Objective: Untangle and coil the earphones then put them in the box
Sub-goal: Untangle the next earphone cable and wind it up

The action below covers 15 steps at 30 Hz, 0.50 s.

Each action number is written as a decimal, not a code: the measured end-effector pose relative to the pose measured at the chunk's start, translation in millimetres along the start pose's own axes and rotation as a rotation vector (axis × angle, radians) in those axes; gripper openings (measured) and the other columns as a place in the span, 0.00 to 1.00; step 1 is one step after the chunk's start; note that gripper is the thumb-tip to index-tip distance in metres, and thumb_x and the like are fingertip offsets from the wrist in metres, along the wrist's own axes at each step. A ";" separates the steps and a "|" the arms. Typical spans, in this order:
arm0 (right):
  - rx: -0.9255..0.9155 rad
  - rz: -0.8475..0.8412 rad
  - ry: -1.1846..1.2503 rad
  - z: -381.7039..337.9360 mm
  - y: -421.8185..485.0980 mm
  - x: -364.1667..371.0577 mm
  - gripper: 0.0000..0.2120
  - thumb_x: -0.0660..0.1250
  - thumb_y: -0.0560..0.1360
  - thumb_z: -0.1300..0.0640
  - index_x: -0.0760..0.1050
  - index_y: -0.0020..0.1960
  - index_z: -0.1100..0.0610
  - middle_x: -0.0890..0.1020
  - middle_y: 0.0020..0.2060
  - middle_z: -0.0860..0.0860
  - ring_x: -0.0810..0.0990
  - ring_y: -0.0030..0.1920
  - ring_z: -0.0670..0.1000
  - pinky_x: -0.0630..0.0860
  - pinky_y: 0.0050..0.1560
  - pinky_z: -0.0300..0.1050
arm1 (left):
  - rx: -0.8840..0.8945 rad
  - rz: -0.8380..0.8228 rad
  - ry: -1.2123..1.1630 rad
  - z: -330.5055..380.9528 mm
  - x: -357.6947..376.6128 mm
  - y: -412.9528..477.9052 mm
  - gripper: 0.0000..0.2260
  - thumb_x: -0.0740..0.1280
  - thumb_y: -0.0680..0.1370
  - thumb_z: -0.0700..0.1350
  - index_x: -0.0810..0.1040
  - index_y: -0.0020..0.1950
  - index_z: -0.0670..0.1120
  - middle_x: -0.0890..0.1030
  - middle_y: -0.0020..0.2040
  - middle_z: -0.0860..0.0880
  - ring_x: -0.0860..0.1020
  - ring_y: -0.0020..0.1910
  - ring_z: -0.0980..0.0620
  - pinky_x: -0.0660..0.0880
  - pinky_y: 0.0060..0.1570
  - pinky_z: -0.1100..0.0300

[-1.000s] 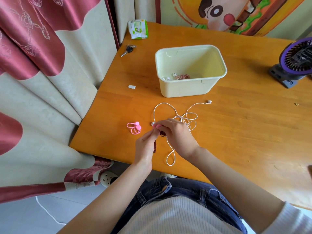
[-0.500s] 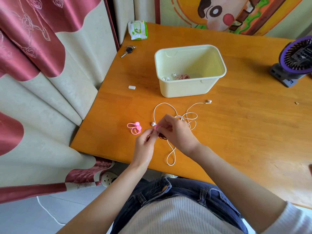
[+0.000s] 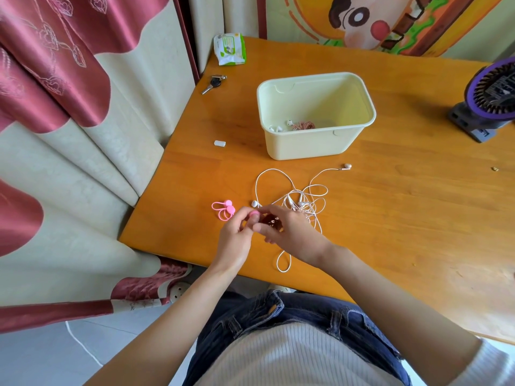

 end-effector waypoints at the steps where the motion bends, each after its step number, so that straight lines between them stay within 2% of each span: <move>1: -0.004 -0.011 -0.009 1.0 -1.0 -1.0 0.13 0.67 0.75 0.53 0.76 0.57 0.58 0.78 0.36 0.46 0.79 0.34 0.43 0.76 0.41 0.36 | 0.006 -0.010 0.034 0.4 -0.2 -0.5 0.08 0.59 0.81 0.45 0.77 0.47 0.46 0.76 0.33 0.58 0.72 0.32 0.62 0.66 0.32 0.72; 3: 0.000 -0.016 -0.011 6.0 -1.5 -3.5 0.08 0.68 0.75 0.57 0.79 0.52 0.59 0.78 0.31 0.46 0.78 0.31 0.42 0.76 0.38 0.34 | 0.008 -0.032 0.078 -0.4 -1.8 -1.5 0.09 0.60 0.81 0.45 0.77 0.47 0.44 0.74 0.31 0.58 0.70 0.31 0.62 0.65 0.32 0.72; 7: 0.051 -0.021 -0.031 16.2 -4.0 -6.4 0.08 0.67 0.76 0.57 0.82 0.48 0.61 0.78 0.27 0.45 0.78 0.28 0.42 0.77 0.37 0.35 | -0.069 -0.160 0.054 -4.7 -5.5 -1.3 0.09 0.61 0.80 0.46 0.78 0.46 0.44 0.78 0.40 0.52 0.74 0.42 0.57 0.68 0.40 0.73; 10: 0.055 -0.021 -0.040 16.2 -4.8 -6.0 0.10 0.65 0.77 0.57 0.79 0.43 0.63 0.78 0.27 0.48 0.80 0.29 0.45 0.79 0.37 0.37 | -0.074 -0.209 0.081 -4.6 -5.9 -1.4 0.09 0.64 0.78 0.48 0.78 0.49 0.43 0.77 0.41 0.54 0.74 0.43 0.58 0.67 0.40 0.75; 13: 0.097 -0.028 0.020 16.5 -1.8 -6.9 0.09 0.63 0.78 0.62 0.79 0.44 0.64 0.80 0.30 0.50 0.81 0.29 0.45 0.78 0.34 0.35 | 0.012 -0.180 0.087 -1.8 -4.0 -0.7 0.09 0.68 0.76 0.48 0.78 0.48 0.42 0.80 0.42 0.52 0.77 0.44 0.59 0.71 0.45 0.70; 15: 0.134 -0.019 0.110 15.6 -0.7 -9.2 0.08 0.63 0.78 0.62 0.79 0.45 0.63 0.81 0.32 0.51 0.82 0.31 0.45 0.78 0.34 0.34 | 0.042 -0.148 0.075 0.9 -4.7 1.0 0.08 0.69 0.75 0.46 0.78 0.46 0.41 0.80 0.38 0.53 0.76 0.39 0.61 0.70 0.39 0.70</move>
Point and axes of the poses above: each hand's wrist, its own y-axis towards the middle knuckle, its own x-axis out of the palm, z = x × y, the point moved 4 cm from there along y, towards the middle knuckle
